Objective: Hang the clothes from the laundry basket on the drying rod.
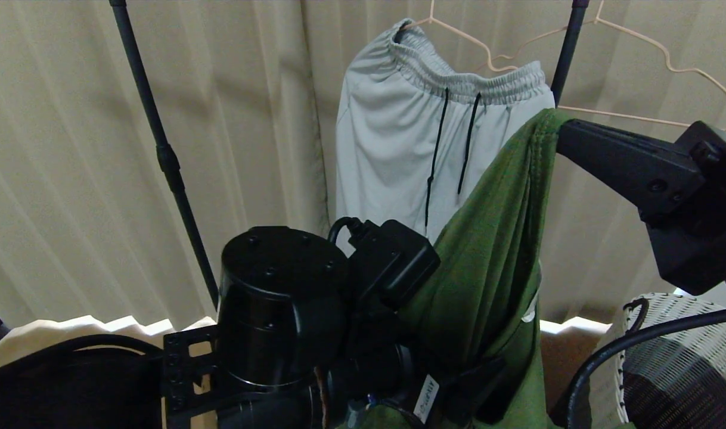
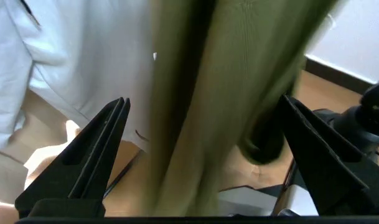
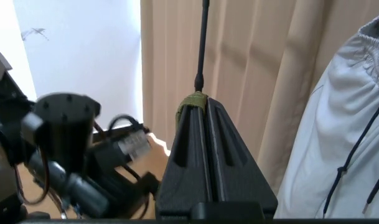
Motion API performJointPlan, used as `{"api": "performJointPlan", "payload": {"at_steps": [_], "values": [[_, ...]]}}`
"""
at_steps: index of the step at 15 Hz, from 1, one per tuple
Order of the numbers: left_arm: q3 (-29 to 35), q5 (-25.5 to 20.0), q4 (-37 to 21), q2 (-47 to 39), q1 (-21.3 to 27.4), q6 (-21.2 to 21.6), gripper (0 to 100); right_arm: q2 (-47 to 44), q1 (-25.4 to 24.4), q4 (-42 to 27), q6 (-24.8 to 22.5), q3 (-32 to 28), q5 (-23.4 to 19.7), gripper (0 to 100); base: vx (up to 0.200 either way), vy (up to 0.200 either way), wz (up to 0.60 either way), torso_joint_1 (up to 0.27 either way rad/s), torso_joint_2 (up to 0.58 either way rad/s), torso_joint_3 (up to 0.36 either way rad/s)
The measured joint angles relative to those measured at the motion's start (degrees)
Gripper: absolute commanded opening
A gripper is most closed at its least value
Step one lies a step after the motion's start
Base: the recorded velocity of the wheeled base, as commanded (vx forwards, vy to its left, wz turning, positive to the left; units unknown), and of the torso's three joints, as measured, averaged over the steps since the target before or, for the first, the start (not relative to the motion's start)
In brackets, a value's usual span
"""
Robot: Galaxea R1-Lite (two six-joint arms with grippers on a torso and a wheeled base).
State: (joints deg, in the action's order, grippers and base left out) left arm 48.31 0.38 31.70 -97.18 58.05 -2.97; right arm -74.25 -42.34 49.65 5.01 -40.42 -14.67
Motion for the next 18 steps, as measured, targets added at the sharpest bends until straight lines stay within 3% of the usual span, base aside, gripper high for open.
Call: {"api": "performJointPlan", "payload": {"at_steps": [2, 4, 6, 18], "values": [[1.08, 1.15, -0.02, -1.11, -0.01, -0.06, 100, -0.24, -0.07, 0.10, -0.01, -0.04, 0.00, 0, 0.000, 0.000, 0.00, 0.000, 0.00, 0.000], [1.60, 5.97, -0.15, -2.24, -0.28, -0.20, 100, -0.37, -0.07, 0.11, -0.01, -0.04, 0.00, 0, 0.000, 0.000, 0.00, 0.000, 0.00, 0.000], [1.40, 7.58, -0.41, -3.10, -0.43, -0.28, 100, -0.41, -0.07, 0.11, -0.01, -0.06, 0.09, 0, 0.000, 0.000, 0.00, 0.000, 0.00, 0.000], [-2.65, 7.77, -0.52, -3.62, -1.39, 0.99, 100, -0.57, 3.89, -2.02, -0.04, -4.23, 0.30, 0, 0.000, 0.000, 0.00, 0.000, 0.00, 0.000]]}}
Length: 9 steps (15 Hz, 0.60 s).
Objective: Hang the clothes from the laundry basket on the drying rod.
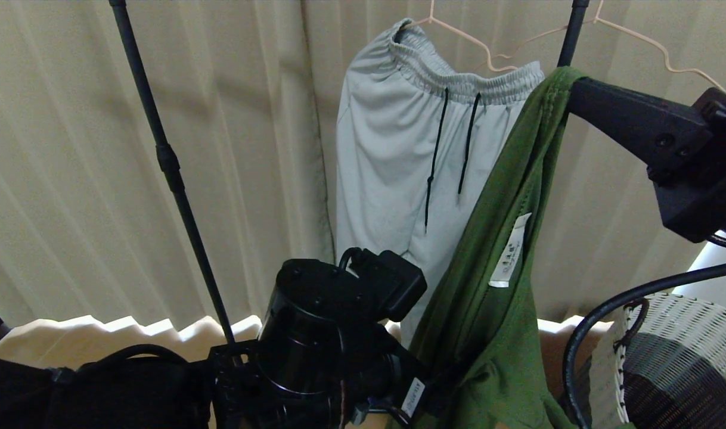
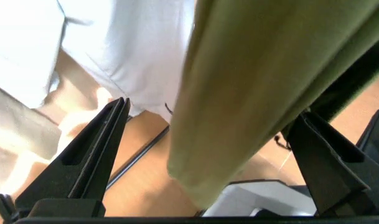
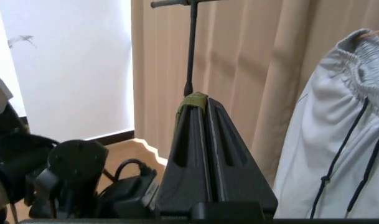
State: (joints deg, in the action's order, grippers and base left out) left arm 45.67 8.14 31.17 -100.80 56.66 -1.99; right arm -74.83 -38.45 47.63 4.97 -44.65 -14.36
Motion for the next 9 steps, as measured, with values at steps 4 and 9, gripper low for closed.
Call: {"api": "performJointPlan", "payload": {"at_steps": [4, 9], "values": [[-4.74, 0.01, -0.39, 5.13, -3.39, 3.64, 100, -0.01, 3.58, -1.02, 0.00, -1.54, -0.02, 0, 0.000, 0.000, 0.00, 0.000, 0.00, 0.000], [-8.00, 1.54, -0.52, 11.40, -5.56, 5.46, 100, -0.26, 3.94, -2.41, -0.05, -2.15, 0.00, 0, 0.000, 0.000, 0.00, 0.000, 0.00, 0.000]]}}
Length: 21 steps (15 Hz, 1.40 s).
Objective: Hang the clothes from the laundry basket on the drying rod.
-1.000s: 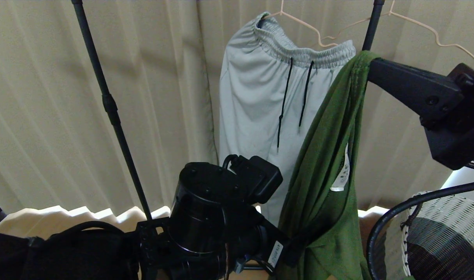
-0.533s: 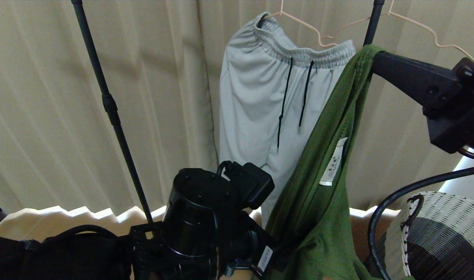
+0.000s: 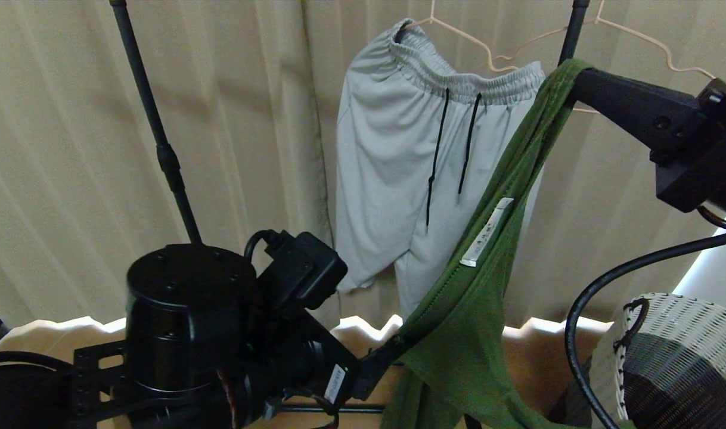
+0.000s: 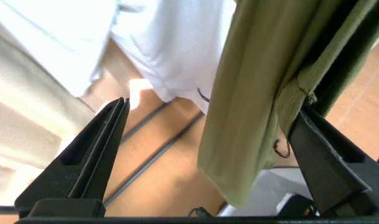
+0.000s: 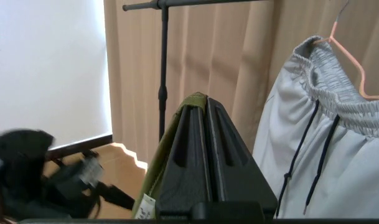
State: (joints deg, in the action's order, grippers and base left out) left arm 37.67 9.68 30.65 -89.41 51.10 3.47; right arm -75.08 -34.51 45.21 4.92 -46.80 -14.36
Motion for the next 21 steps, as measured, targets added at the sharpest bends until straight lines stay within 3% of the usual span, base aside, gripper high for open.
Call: {"api": "performJointPlan", "payload": {"at_steps": [2, 3, 10, 13, 21], "values": [[-1.15, 0.09, 0.00, 2.04, -1.49, 2.10, 100, 0.00, 0.00, -0.24, 0.00, -0.39, 0.05, 0, 0.000, 0.000, 0.00, 0.000, 0.00, 0.000], [-1.76, 0.13, 0.06, 2.78, -1.88, 2.49, 0, 0.00, 0.00, -0.22, 0.00, -0.52, 0.02, 0, 0.000, 0.000, 0.00, 0.000, 0.00, 0.000], [-3.06, 0.11, 1.43, 4.75, -2.73, 3.78, 0, 0.00, 0.00, -0.35, -0.02, -0.28, 0.05, 0, 0.000, 0.000, 0.00, 0.000, 0.00, 0.000], [-3.06, 0.06, 1.80, 7.07, -5.81, 5.85, 0, 0.17, 0.00, -4.84, -0.28, 0.02, 0.29, 0, 0.000, 0.000, 0.00, 0.000, 0.00, 0.000], [12.87, 0.15, 1.37, 12.15, -20.32, 9.22, 0, -0.17, 0.61, -5.25, -2.08, -0.79, 0.40, 0, 0.000, 0.000, 0.00, 0.000, 0.00, 0.000]]}}
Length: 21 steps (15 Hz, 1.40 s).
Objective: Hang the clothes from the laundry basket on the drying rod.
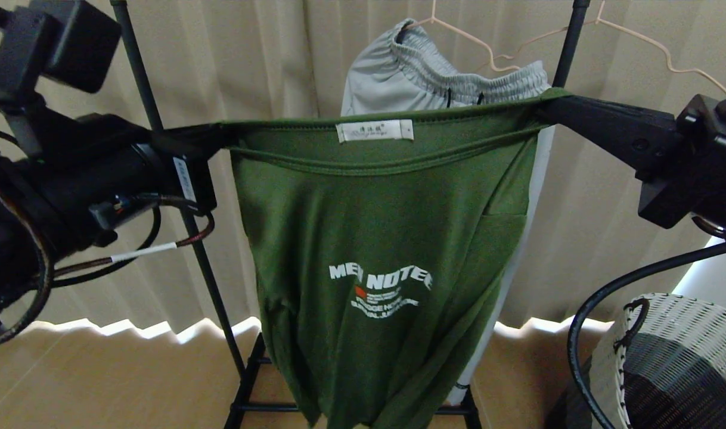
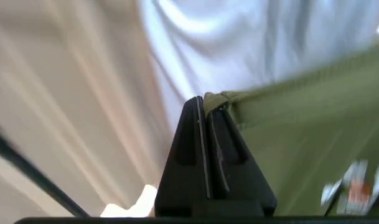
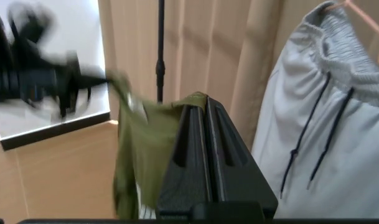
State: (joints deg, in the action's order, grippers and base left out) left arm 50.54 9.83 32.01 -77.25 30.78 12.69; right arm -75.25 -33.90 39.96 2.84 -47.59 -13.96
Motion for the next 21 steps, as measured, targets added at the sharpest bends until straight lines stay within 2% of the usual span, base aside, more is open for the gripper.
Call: {"api": "performJointPlan", "payload": {"at_steps": [4, 9, 12, 14, 18, 21], "values": [[7.19, -0.04, -2.43, -1.39, -1.27, 0.04, 0, -1.34, 1.35, 0.09, 0.02, -3.29, 0.00, 0, 0.000, 0.000, 0.00, 0.000, 0.00, 0.000], [6.21, -0.09, -2.56, -2.38, 0.39, -0.02, 0, -1.84, 1.74, -1.21, 0.05, -3.45, 0.02, 0, 0.000, 0.000, 0.00, 0.000, 0.00, 0.000], [7.45, -0.09, -2.54, -4.72, 0.99, -0.18, 0, 1.52, 1.46, -11.12, 0.00, -3.36, -0.07, 0, 0.000, 0.000, 0.00, 0.000, 0.00, 0.000], [10.20, -0.12, -2.51, -6.92, 1.19, -0.24, 0, 4.91, 0.52, -13.30, -0.02, -3.51, -0.43, 0, 0.000, 0.000, 0.00, 0.000, 0.00, 0.000], [15.99, 0.00, -2.57, -12.46, 2.43, -0.32, 0, 10.97, -3.77, -15.47, 0.11, 0.18, -0.82, 0, 0.000, 0.000, 0.00, 0.000, 0.00, 0.000], [17.43, 0.10, -2.68, -15.41, 2.62, -0.33, 0, 13.15, -5.01, -15.19, 0.17, 2.73, -4.02, 0, 0.000, 0.000, 0.00, 0.000, 0.00, 0.000]]}}
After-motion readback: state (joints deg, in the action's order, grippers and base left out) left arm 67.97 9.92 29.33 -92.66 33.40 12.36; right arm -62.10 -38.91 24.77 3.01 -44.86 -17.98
